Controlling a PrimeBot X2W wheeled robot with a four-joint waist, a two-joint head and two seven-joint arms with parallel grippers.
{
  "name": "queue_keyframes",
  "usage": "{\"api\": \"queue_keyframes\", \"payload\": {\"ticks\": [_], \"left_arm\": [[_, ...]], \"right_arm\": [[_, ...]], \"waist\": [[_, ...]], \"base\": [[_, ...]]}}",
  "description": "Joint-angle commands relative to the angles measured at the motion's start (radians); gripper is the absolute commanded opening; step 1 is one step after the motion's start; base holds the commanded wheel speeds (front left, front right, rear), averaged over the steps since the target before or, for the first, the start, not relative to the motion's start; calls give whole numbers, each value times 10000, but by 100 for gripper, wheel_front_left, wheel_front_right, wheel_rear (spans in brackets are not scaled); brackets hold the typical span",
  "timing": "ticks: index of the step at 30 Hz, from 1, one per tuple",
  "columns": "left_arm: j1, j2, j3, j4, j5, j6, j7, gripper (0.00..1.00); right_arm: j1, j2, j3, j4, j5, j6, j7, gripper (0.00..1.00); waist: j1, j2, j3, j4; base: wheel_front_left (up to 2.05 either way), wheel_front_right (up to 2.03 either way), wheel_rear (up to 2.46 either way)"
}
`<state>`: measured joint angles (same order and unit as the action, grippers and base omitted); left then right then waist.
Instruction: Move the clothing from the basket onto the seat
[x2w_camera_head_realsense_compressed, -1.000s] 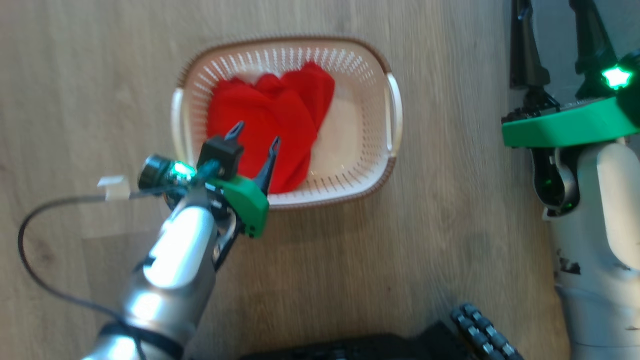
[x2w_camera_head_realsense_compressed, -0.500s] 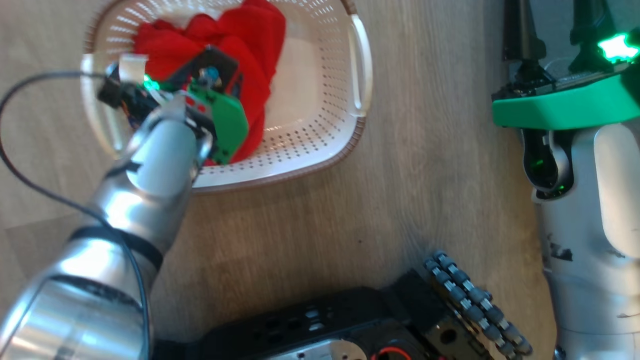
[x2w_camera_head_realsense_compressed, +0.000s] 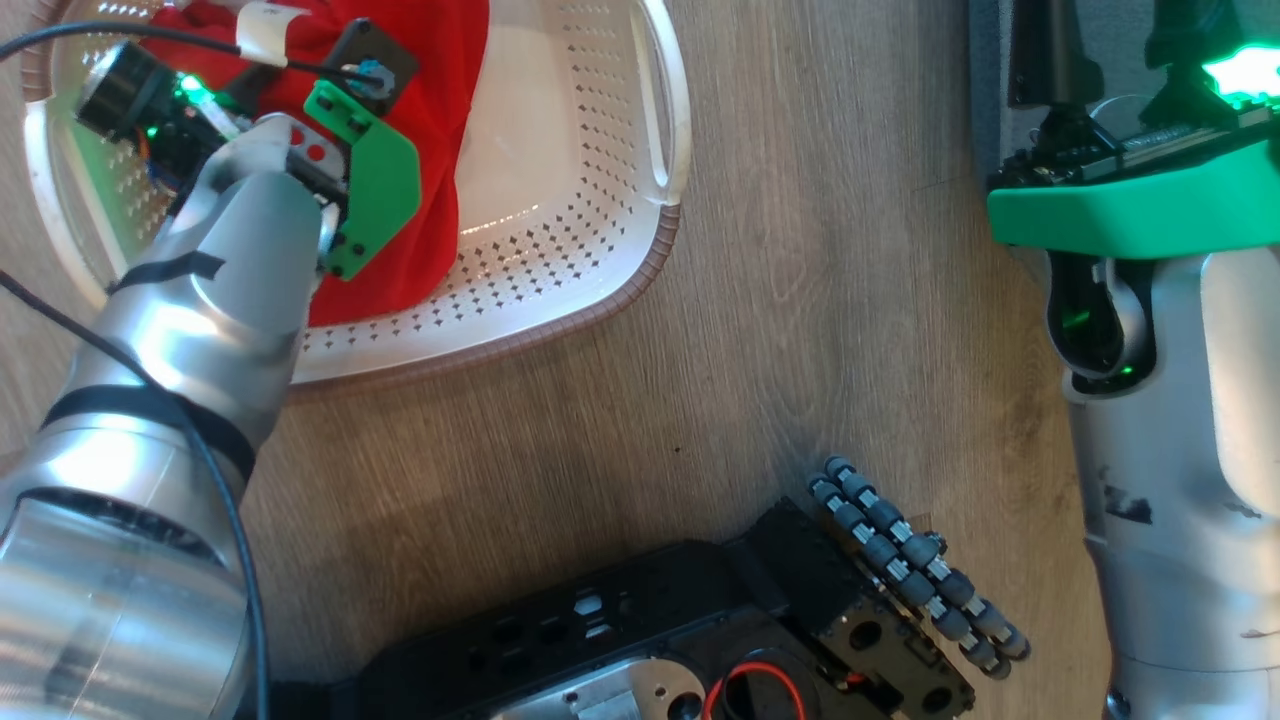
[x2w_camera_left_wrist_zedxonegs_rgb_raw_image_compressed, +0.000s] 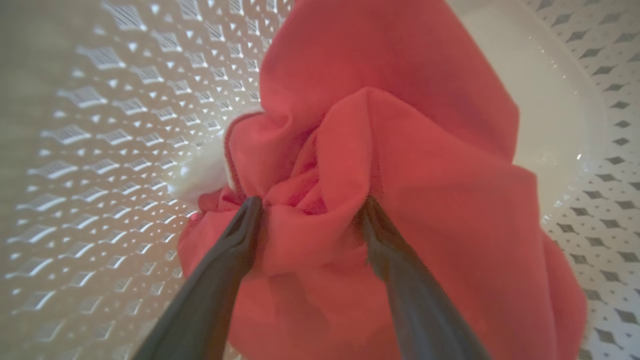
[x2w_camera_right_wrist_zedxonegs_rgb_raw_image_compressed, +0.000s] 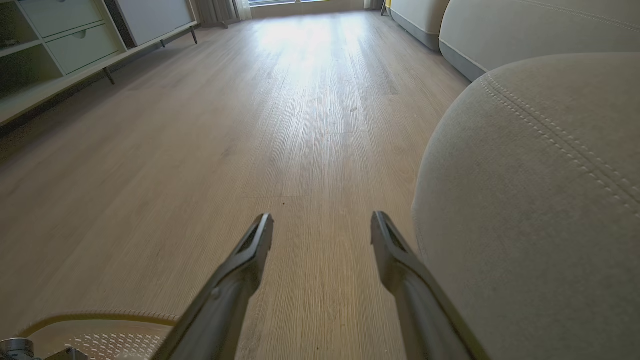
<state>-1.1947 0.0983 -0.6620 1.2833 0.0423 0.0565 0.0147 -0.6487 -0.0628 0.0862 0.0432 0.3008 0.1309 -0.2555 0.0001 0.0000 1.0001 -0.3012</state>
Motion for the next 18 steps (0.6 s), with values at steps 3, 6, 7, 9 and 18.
{"api": "queue_keyframes", "payload": {"ticks": [3, 6, 7, 9, 18], "left_arm": [[-46, 330, -163, -29, 214, 69, 209, 100], [-39, 370, -382, 4, 339, -14, 448, 100], [-5, 362, -435, 13, 350, -78, 515, 100], [105, 324, -505, 25, 333, -166, 572, 100], [496, 27, -542, 47, 6, -65, 214, 0]], "right_arm": [[564, 124, 17, -415, 107, -2, -63, 100], [744, 124, -78, -485, 74, -2, -63, 100], [793, 124, -106, -504, 57, -2, -63, 100], [870, 124, -145, -552, -10, -2, -63, 100], [748, 125, -121, -632, -206, -2, -63, 100]], "waist": [[-1, 0, 46, -25], [-1, 0, 92, -18], [-1, 0, 105, -10], [-1, 0, 134, 52], [-1, 0, 93, 296]], "base": [[0, 0, 0], [0, 0, 0], [0, 0, 0], [0, 0, 0], [0, 0, 0]]}}
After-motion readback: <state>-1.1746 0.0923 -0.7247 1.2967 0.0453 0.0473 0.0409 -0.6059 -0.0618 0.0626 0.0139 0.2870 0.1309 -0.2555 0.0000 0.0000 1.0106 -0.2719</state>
